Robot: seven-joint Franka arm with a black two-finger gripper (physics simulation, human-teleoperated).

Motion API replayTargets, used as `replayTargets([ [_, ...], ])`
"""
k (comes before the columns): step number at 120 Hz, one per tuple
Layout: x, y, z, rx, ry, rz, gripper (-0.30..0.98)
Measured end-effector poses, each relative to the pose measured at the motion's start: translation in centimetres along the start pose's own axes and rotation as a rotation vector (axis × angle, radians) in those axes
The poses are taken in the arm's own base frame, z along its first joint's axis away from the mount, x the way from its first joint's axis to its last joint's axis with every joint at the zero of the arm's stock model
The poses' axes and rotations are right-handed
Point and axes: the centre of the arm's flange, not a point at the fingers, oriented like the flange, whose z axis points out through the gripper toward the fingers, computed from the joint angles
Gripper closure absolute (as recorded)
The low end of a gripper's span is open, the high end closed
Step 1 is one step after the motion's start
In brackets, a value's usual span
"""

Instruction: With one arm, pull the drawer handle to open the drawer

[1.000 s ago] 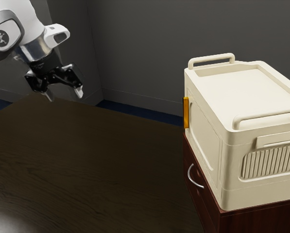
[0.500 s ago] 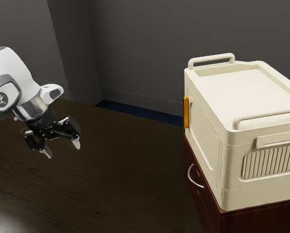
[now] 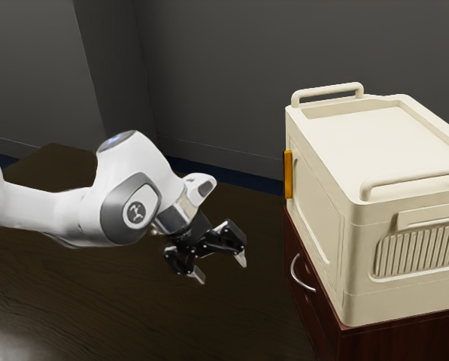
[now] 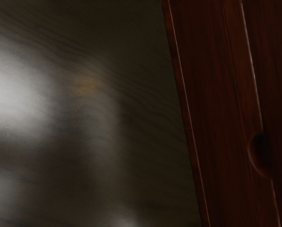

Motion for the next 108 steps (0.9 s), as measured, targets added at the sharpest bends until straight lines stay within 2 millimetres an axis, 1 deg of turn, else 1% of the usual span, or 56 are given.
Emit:
replayTargets([
  [6,0.4,0.7,0.4,-0.021,0.013,-0.010,0.00],
  [19,1.0,1.7,0.5,-0.061,0.041,-0.036,0.00],
  [28,0.9,2.7,1.1,-0.086,0.047,-0.047,0.00],
  [37,0.8,2.9,2.3,-0.098,0.043,-0.069,0.00],
  [48,0.7,3.2,3.7,-0.109,0.030,-0.099,0.00],
  [58,0.1,3.7,4.6,-0.115,0.021,-0.104,0.00],
  [76,-0.9,5.0,4.9,-0.134,0.018,-0.093,0.00],
  [84,-1.0,5.2,5.2,-0.136,0.016,-0.094,0.00],
  [91,-0.6,5.2,5.4,-0.139,0.016,-0.104,0.00],
  [108,1.6,5.1,5.2,-0.154,0.028,-0.143,0.00],
])
